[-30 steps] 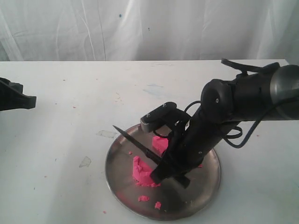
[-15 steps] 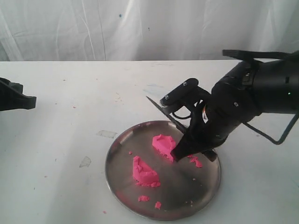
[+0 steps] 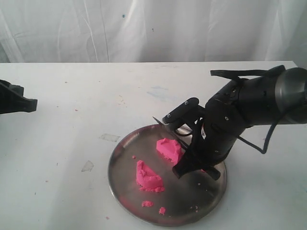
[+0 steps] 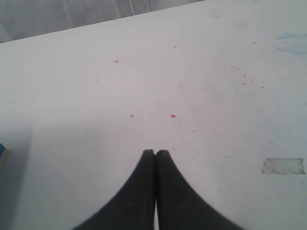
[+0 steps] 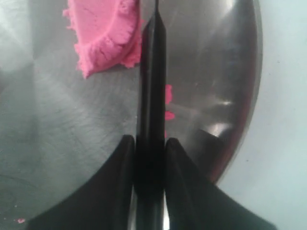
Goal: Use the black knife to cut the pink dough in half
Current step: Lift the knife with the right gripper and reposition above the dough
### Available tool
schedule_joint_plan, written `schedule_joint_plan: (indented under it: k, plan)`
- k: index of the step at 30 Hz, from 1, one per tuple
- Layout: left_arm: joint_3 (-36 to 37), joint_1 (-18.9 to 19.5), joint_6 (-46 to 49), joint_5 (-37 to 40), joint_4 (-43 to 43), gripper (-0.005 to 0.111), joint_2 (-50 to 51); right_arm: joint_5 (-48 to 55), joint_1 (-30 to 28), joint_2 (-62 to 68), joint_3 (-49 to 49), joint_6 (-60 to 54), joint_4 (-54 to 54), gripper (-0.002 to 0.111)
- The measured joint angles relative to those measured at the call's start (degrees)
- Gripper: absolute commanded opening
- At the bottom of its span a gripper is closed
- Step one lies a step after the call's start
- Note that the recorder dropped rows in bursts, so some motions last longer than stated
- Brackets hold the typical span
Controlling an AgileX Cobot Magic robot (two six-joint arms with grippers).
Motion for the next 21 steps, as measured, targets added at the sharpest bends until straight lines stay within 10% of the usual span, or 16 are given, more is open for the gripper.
schedule_joint_plan:
  k: [21]
  plan:
    - [0.0, 0.0, 0.1, 0.0, 0.0, 0.000, 0.0, -3.0, 0.0, 0.0, 0.0, -3.7, 4.6, 0.000]
